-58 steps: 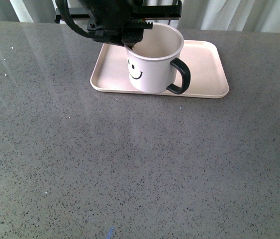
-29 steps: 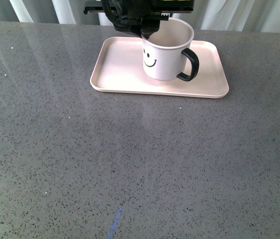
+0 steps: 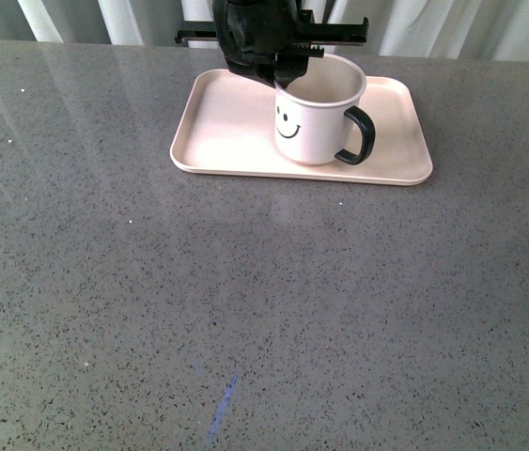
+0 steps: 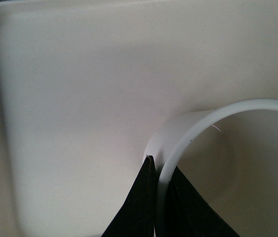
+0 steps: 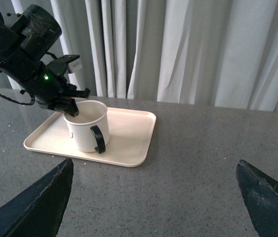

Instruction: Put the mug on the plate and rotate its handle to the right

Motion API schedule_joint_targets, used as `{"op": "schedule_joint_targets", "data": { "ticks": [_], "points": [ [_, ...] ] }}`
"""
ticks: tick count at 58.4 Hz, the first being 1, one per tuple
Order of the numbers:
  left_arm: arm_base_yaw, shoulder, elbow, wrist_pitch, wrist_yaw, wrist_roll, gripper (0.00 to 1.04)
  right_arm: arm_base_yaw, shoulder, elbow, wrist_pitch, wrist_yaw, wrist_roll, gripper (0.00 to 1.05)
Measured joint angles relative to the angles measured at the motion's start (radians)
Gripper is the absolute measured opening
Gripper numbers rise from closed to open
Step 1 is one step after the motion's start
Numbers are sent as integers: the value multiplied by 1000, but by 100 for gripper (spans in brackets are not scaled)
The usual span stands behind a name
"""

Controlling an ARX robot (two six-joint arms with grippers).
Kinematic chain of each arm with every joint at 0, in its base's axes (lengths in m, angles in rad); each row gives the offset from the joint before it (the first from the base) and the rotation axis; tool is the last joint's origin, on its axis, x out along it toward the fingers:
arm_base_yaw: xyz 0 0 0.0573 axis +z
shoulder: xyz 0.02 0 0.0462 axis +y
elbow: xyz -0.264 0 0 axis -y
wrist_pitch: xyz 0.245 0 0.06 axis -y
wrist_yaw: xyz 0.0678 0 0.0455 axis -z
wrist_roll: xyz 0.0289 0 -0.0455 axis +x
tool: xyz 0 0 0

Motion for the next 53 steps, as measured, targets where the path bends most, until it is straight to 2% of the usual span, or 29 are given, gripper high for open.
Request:
{"op": "schedule_joint_targets", "data": {
  "ticks": [35, 37, 41, 43, 53],
  "points": [
    [1, 62, 84, -40, 12, 8, 2, 0, 0, 0, 0, 0, 0, 96],
    [1, 62, 85, -40, 15, 9, 7, 0, 0, 0, 0, 0, 0, 96],
    [1, 64, 85, -40, 23, 16, 23, 0, 0, 0, 0, 0, 0, 96],
    [1, 64, 85, -39, 24, 17, 27, 0, 0, 0, 0, 0, 0, 96],
    [0, 23, 12, 25, 27, 46, 64, 0, 0, 0, 0, 0, 0, 96]
  ]
}}
